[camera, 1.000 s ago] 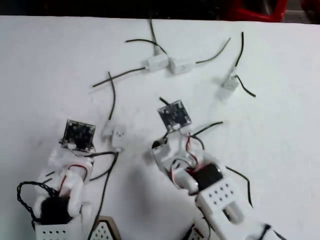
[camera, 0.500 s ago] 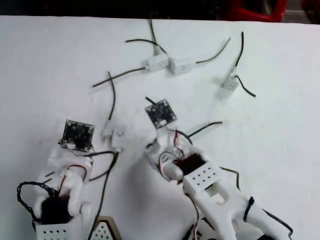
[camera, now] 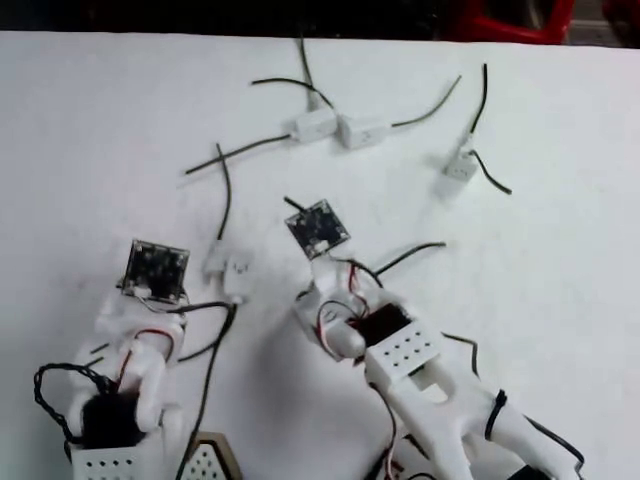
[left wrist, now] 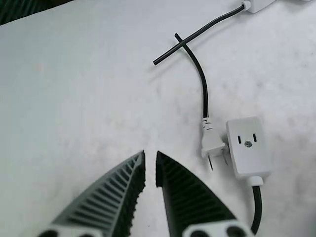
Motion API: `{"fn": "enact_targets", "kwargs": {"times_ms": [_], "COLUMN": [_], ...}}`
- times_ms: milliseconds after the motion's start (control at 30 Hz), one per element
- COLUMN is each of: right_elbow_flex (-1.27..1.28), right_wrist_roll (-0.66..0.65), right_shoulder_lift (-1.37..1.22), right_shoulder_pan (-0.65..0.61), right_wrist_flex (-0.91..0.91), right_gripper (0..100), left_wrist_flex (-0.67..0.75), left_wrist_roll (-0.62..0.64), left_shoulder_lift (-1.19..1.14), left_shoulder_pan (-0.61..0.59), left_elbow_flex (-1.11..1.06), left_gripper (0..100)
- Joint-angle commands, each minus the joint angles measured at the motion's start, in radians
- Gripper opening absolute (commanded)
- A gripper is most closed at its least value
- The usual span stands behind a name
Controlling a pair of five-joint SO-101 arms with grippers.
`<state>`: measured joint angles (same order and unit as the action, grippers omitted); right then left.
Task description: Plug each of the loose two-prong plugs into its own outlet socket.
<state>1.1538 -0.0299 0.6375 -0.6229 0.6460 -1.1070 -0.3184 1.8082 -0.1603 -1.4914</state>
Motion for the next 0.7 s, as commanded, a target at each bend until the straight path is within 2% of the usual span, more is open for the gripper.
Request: {"fn": "enact_targets", "kwargs": {"times_ms": [0, 200, 433, 667], "right_elbow_flex": [-0.017, 0.029, 0.054, 0.035], "right_wrist_roll": [-0.021, -0.164, -0.259, -0.281], "right_shoulder_lift": [-0.021, -0.021, -0.021, -0.01], "right_shoulder_pan": [0.007, -0.008, -0.03, -0.024], "right_wrist_flex": [0.022, 0.013, 0.021, 0.021], "right_gripper": [1.6, 1.6, 1.6, 1.7], "left_wrist_flex": [-0.003, -0.003, -0.005, 0.002], "left_wrist_roll": [-0.008, -0.008, -0.008, -0.008], "left_shoulder_lift": [0.01, 0.01, 0.01, 0.01], "left_shoulder_pan": [-0.012, -0.012, -0.012, -0.012], "left_elbow_flex": [0.005, 0.005, 0.005, -0.006], "left_gripper": [6, 6, 6, 6]}}
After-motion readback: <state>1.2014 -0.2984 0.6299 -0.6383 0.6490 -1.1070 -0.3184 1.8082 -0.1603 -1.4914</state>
